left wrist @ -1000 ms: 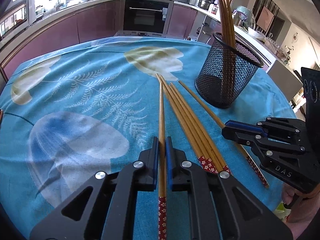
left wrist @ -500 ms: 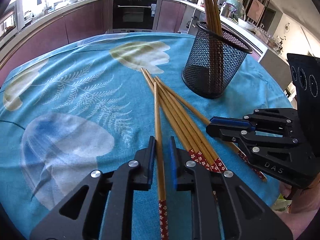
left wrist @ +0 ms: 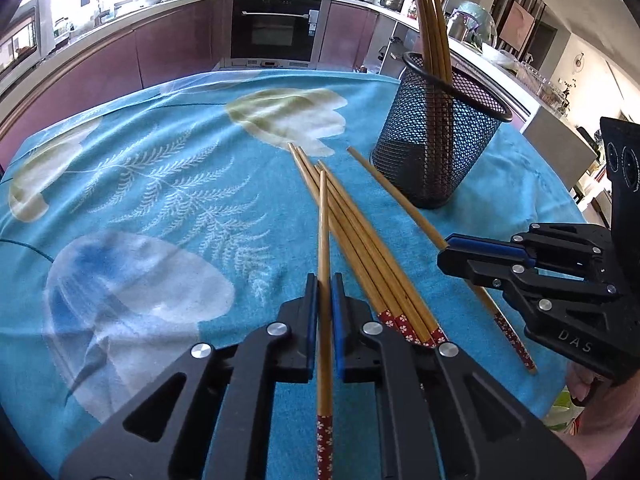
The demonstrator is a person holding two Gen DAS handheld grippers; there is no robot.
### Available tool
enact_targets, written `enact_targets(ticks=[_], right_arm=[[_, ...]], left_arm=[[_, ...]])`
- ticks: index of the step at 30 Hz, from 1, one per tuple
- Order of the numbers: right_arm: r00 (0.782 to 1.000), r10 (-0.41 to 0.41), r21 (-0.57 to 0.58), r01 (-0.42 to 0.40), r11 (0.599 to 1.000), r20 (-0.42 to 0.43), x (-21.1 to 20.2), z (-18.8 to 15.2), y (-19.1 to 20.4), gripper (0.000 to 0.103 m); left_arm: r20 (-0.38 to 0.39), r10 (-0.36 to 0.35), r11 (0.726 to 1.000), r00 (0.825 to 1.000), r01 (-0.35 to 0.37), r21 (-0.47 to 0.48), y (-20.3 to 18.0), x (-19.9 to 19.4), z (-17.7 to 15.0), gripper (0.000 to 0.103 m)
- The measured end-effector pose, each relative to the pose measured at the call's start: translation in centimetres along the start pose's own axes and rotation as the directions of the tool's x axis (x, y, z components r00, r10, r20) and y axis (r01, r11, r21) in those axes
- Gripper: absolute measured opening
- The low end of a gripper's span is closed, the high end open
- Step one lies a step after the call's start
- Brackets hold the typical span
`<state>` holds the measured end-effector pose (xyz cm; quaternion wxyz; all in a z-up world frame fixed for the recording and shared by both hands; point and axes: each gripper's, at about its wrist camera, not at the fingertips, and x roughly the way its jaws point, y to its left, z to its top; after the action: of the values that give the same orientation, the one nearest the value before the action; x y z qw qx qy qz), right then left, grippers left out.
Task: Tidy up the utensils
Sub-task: 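Close the right tool on one chopstick while the left tool grasps another, then lift both held chopsticks upright and lower them into the black mesh cup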
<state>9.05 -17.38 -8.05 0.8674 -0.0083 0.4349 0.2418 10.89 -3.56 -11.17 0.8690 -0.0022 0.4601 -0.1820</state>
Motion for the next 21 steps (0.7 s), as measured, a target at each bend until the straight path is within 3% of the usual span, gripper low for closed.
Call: enact_targets(ticks=[10, 21], right_arm=[[0.99, 0.042, 0.001, -0.042, 0.999, 0.133, -4.5, 0.6, -0.3, 0.006], [0.967, 0.065, 0.038, -0.076, 0.996, 0.246, -8.3, 1.5, -1.6, 0.006]], left_arm=[[0.087, -0.128, 0.992, 0.988, 0.128, 0.011, -0.4, -4.3, 1.2, 0.007], [0.204, -0.251, 0.968, 0.946, 0.245, 0.052, -1.1, -9.9, 2.6, 0.007]])
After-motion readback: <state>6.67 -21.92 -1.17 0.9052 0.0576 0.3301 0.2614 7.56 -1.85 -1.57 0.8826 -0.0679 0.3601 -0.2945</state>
